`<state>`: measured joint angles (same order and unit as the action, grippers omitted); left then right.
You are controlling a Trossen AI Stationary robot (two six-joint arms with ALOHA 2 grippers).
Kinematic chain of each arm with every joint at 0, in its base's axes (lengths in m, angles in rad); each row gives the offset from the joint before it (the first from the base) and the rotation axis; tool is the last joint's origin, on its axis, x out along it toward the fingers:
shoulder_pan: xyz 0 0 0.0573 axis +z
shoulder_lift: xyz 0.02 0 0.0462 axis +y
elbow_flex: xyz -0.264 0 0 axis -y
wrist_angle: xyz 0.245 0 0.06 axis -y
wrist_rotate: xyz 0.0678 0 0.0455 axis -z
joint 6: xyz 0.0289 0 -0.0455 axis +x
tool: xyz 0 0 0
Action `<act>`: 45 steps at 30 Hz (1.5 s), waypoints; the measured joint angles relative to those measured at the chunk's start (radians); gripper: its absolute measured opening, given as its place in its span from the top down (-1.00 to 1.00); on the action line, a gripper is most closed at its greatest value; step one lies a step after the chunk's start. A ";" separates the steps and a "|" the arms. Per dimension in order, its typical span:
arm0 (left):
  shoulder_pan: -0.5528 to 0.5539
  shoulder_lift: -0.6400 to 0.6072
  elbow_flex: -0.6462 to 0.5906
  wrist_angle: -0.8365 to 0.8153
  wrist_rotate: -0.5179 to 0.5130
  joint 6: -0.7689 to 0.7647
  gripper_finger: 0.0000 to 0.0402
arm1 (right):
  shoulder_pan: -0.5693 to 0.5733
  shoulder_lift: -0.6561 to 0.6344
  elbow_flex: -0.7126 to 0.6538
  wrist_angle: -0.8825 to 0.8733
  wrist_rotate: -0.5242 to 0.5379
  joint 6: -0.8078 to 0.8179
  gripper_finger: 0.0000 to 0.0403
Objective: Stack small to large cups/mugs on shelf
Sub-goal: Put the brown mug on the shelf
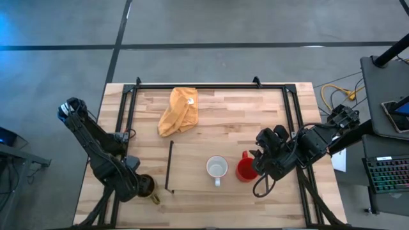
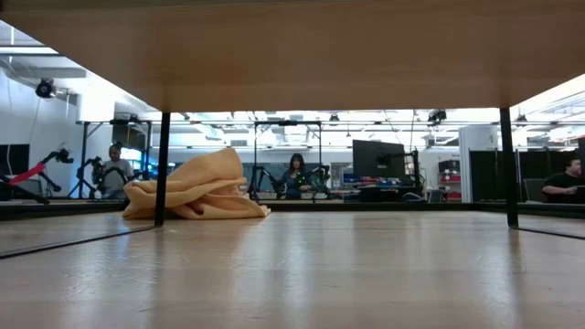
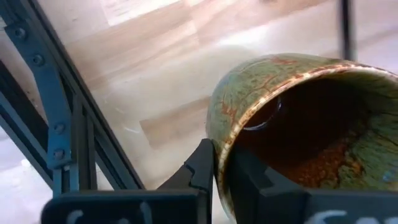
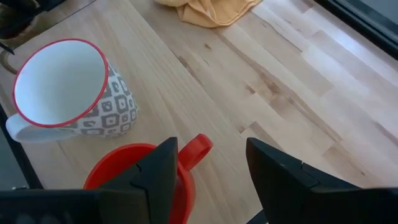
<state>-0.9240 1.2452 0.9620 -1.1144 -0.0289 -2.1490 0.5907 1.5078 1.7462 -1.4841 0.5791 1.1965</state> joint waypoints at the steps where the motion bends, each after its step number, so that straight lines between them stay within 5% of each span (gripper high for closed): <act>1: 0.001 -0.008 0.021 -0.004 -0.002 0.012 0.96 | 0.000 0.000 0.000 0.000 0.000 0.000 0.08; 13: 0.004 0.042 0.428 -0.115 -0.008 0.270 0.96 | -0.005 0.000 0.000 0.000 0.002 0.008 0.08; 24: 0.146 0.357 0.939 -0.431 -0.009 0.616 0.96 | -0.034 0.000 0.000 -0.001 0.009 0.000 0.08; 29: 0.253 0.469 1.120 -0.450 -0.030 0.804 0.96 | -0.034 0.000 0.000 -0.001 0.008 0.000 0.08; 36: 0.401 0.508 1.178 -0.456 -0.034 1.072 0.96 | -0.033 0.000 0.000 -0.001 0.008 0.000 0.08; 45: 0.542 0.494 1.163 -0.458 -0.022 1.230 0.96 | -0.033 0.000 0.000 -0.001 0.006 0.002 0.08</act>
<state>-0.3823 1.7397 2.1254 -1.5726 -0.0504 -0.9194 0.5575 1.5078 1.7462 -1.4853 0.5854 1.1988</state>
